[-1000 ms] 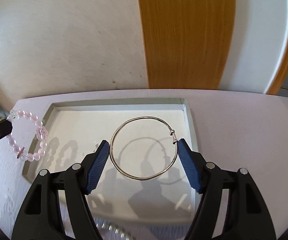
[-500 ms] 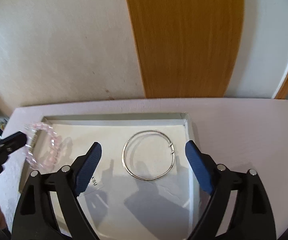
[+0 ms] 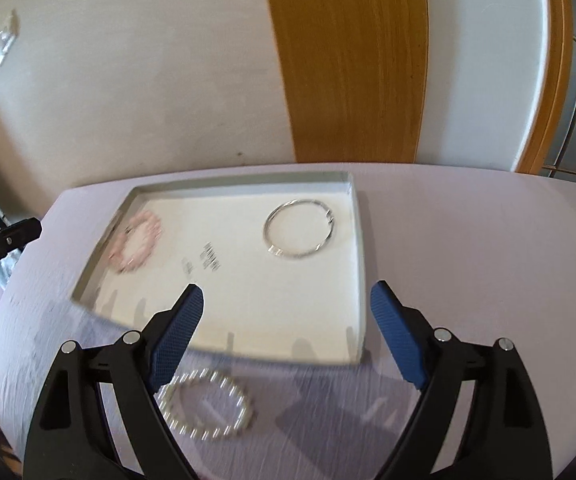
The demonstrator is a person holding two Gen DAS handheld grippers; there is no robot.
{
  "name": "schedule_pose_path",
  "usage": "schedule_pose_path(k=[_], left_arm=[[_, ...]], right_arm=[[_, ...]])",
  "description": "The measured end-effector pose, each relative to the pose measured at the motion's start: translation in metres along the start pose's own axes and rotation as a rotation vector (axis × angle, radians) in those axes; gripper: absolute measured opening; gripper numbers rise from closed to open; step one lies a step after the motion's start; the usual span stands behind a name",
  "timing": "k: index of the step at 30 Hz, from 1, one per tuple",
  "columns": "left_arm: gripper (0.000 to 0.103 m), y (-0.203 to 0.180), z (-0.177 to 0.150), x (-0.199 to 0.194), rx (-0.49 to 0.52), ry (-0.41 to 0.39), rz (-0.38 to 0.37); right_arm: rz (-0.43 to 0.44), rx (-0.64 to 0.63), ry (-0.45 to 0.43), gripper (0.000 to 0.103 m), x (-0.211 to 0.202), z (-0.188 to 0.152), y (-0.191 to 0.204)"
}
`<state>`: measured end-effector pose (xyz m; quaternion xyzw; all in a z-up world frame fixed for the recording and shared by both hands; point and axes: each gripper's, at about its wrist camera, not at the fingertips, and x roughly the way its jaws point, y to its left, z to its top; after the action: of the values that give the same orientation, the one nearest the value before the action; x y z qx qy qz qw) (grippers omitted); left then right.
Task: Organize jewelry
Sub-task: 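Move the right tool to the pearl bracelet while the left tool reaches the cream watch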
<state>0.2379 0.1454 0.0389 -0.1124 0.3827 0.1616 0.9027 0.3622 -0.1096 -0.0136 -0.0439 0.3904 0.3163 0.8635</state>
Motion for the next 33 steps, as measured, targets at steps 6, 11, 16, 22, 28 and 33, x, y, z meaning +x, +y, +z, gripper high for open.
schedule_pose_path(k=[6, 11, 16, 22, 28, 33], left_arm=[[0.042, 0.015, -0.044, -0.036, -0.010, 0.007, 0.019], [0.042, 0.023, -0.082, -0.054, -0.029, 0.027, 0.016], [0.042, 0.027, -0.111, -0.064, -0.042, 0.045, 0.012], [0.042, 0.027, -0.139, -0.070, -0.043, 0.067, 0.011], [0.042, 0.025, -0.156, -0.071, -0.039, 0.089, 0.002], [0.042, 0.019, -0.167, -0.064, -0.030, 0.122, -0.016]], right_arm=[[-0.009, -0.059, 0.002, 0.087, -0.022, -0.043, 0.026], [-0.012, -0.057, 0.013, 0.085, -0.026, -0.064, 0.034], [-0.037, -0.049, 0.019, 0.074, -0.027, -0.077, 0.039], [-0.060, 0.009, 0.080, 0.063, -0.003, -0.081, 0.039], [-0.120, 0.023, 0.133, 0.060, 0.024, -0.082, 0.040], [-0.136, -0.038, 0.117, 0.021, 0.026, -0.084, 0.046]])
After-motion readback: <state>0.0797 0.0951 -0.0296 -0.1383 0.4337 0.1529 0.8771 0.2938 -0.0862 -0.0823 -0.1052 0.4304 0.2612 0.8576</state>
